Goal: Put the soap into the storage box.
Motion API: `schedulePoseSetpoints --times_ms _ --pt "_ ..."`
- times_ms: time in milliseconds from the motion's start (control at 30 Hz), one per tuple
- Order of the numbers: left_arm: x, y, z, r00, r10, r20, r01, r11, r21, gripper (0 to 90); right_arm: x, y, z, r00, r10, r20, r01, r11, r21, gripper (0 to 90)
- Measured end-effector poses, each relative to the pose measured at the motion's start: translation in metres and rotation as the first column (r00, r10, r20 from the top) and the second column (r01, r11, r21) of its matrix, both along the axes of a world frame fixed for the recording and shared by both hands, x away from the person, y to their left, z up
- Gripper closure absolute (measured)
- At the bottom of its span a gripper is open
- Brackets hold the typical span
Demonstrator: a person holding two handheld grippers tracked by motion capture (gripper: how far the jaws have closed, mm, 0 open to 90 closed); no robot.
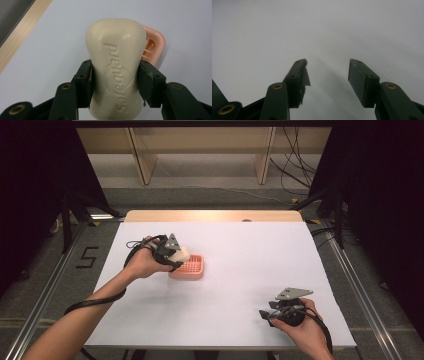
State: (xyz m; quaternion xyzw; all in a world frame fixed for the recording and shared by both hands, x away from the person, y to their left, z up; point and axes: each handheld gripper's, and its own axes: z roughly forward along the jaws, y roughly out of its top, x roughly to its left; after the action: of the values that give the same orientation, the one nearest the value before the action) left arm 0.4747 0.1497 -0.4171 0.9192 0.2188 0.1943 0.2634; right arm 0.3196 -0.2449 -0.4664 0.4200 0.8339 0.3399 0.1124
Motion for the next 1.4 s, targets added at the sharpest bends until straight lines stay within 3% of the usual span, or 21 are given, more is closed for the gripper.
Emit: schedulePoseSetpoints --times_ms 367,600,633,733,800,833,1400 --pt "0.005 -0.003 -0.004 0.9998 -0.015 0.011 0.015 0.9998 0.011 49.6 0.000 -0.001 0.001 0.9999 0.000 -0.014 0.000 1.000 -0.014 49.2" --pt "0.007 -0.006 -0.007 0.9995 -0.031 -0.006 0.031 0.9992 0.025 49.6 -0.001 -0.001 0.001 0.9999 -0.001 -0.016 0.001 1.000 -0.015 49.2" --pt "0.007 -0.007 -0.009 0.9996 -0.027 0.011 0.027 0.9995 0.018 49.6 -0.001 -0.001 0.001 0.9999 -0.001 -0.016 0.001 1.000 -0.015 49.2" --pt "0.008 -0.007 -0.008 0.9992 -0.040 0.006 0.040 0.9983 0.042 49.6 -0.001 -0.001 0.001 0.9999 -0.002 -0.014 0.002 1.000 -0.015 49.2" --pt "0.008 -0.008 -0.010 0.9995 -0.030 0.008 0.030 0.9992 0.026 49.6 -0.001 -0.001 0.001 0.9999 -0.002 -0.014 0.002 1.000 -0.016 49.2" --pt "0.009 -0.007 -0.010 0.9993 -0.037 0.004 0.037 0.9985 0.040 49.6 -0.001 -0.002 0.001 0.9999 0.001 -0.013 -0.001 1.000 -0.017 49.2" --pt "0.013 -0.011 -0.015 0.9994 -0.033 -0.006 0.033 0.9991 0.028 49.5 -0.001 -0.001 0.001 0.9999 -0.001 -0.015 0.001 1.000 -0.016 49.1"
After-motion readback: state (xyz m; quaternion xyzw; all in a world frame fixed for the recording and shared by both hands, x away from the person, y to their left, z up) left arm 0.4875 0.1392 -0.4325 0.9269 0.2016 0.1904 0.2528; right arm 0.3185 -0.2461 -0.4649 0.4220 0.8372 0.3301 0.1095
